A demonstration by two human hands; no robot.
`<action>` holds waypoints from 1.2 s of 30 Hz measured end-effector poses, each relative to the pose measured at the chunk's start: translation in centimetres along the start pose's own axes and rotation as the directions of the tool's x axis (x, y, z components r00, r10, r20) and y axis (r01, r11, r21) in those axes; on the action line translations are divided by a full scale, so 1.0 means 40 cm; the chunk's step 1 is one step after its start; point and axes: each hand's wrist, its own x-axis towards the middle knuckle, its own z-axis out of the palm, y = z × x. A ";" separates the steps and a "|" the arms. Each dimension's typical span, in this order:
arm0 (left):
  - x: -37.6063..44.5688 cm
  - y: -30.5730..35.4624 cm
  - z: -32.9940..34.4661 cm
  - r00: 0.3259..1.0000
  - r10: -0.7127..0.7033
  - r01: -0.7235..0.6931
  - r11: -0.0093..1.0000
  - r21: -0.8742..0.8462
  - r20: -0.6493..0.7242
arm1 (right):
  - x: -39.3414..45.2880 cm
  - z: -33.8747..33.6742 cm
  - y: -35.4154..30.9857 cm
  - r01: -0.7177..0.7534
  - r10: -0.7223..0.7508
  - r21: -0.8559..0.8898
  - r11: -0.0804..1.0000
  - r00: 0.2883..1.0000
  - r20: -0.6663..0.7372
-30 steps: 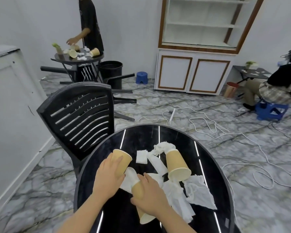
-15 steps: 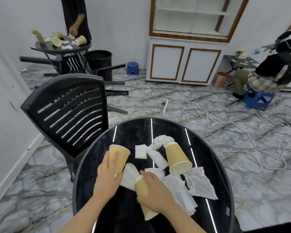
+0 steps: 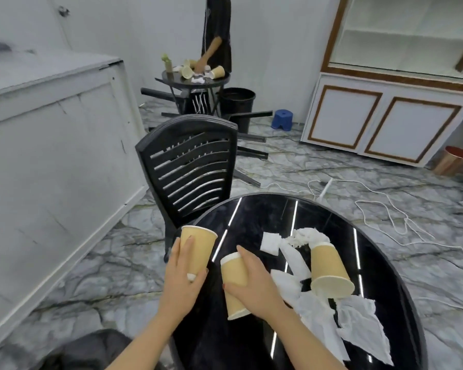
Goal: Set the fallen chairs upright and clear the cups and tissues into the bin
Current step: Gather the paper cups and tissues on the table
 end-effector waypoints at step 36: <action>-0.887 -0.610 -0.249 0.529 -0.769 0.814 0.580 -0.042 -0.359 | -0.268 0.946 0.107 0.288 -0.023 -0.302 0.909 0.757 0.653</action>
